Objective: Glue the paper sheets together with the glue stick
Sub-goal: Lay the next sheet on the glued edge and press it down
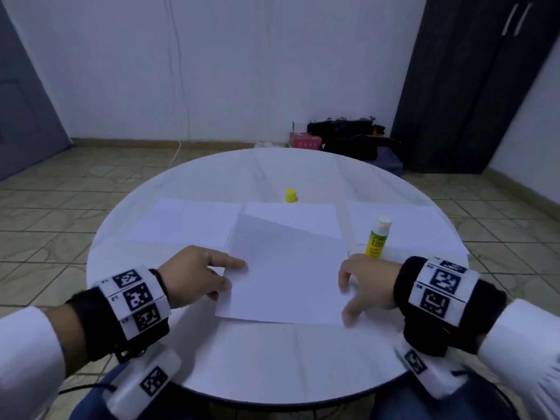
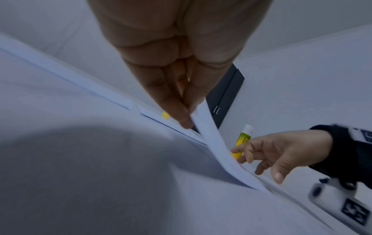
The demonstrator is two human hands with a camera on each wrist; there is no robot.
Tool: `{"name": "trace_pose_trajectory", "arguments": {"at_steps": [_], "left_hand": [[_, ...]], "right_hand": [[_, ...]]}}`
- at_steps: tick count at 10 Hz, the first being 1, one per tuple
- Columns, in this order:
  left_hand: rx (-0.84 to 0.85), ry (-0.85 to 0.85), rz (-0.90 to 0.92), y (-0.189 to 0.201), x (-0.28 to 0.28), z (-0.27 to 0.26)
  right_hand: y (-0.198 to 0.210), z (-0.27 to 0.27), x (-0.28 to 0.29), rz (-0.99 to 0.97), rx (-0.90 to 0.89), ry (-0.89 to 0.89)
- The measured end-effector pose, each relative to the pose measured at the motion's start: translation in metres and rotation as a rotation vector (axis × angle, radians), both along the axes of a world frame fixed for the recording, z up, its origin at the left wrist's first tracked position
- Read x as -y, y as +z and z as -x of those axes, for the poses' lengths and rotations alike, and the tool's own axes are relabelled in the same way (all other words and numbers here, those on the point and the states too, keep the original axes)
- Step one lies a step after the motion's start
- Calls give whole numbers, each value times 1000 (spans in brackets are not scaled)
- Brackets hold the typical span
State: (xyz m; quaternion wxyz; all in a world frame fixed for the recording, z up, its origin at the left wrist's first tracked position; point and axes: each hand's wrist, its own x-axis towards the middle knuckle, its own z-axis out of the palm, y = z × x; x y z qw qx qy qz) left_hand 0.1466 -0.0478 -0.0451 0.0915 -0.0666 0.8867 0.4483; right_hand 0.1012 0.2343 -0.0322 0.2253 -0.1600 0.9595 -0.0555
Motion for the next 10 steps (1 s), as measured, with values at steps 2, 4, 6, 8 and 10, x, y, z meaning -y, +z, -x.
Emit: {"name": "trace_pose_trajectory", "arguments": {"at_steps": [2,4,6,8,10], "left_hand": [[-79,64,-99,10,12,7],[-96,123,-8,23,16,52],[-47,71,182,25,-8,118],[95,-28,496,17,-28,145],[174,-65,580,2,-30,148]], "right_hand": [[-5,7,7,596,-48,-366],[2,37,27,592,-140,-461],[10,88,49,310,-144,-490],[20,96,57,94,-32,-393],[7,102,61,-47,-43,-357]]}}
